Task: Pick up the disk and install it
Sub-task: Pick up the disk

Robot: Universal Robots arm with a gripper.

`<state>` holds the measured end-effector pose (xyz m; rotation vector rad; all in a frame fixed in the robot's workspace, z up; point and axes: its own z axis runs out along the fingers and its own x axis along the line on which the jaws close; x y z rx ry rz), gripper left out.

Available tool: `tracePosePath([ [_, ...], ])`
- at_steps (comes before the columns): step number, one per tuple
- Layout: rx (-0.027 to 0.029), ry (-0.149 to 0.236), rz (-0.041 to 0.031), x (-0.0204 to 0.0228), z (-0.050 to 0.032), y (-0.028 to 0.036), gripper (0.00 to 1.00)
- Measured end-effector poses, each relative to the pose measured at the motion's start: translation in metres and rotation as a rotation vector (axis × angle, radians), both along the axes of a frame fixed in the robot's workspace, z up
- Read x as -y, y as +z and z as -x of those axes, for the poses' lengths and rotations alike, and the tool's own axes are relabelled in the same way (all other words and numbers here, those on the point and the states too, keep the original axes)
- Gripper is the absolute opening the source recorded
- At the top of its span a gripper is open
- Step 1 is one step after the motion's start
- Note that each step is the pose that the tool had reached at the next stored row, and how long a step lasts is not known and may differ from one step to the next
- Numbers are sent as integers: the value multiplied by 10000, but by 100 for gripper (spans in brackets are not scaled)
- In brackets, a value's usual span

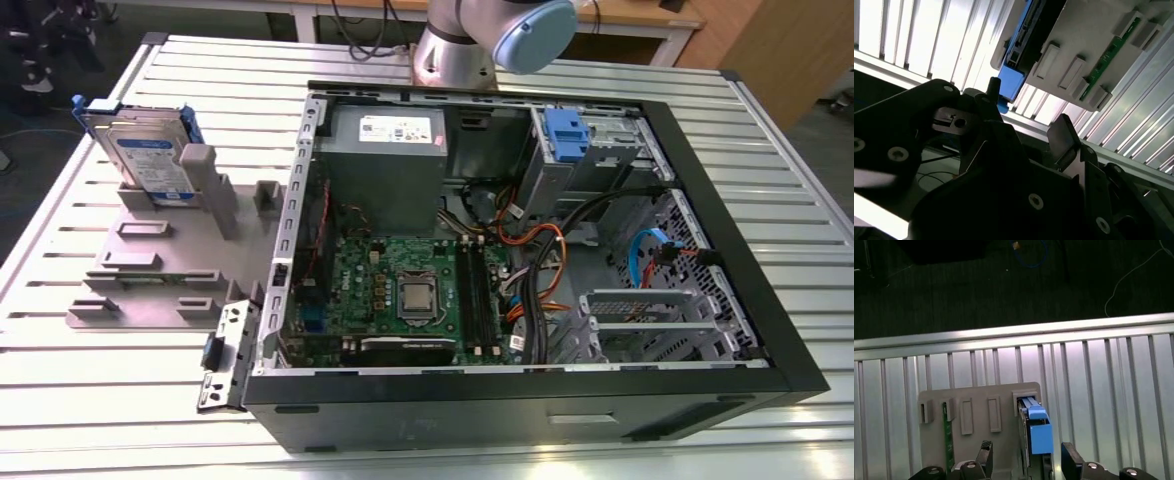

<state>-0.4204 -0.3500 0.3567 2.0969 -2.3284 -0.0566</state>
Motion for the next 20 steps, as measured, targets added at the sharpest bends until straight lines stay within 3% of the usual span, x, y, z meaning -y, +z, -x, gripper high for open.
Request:
tracePosePath([
  [7,-1,162,-1,-5,0,-62,65],
  [20,0,197,-2,-25,0,-70,65],
])
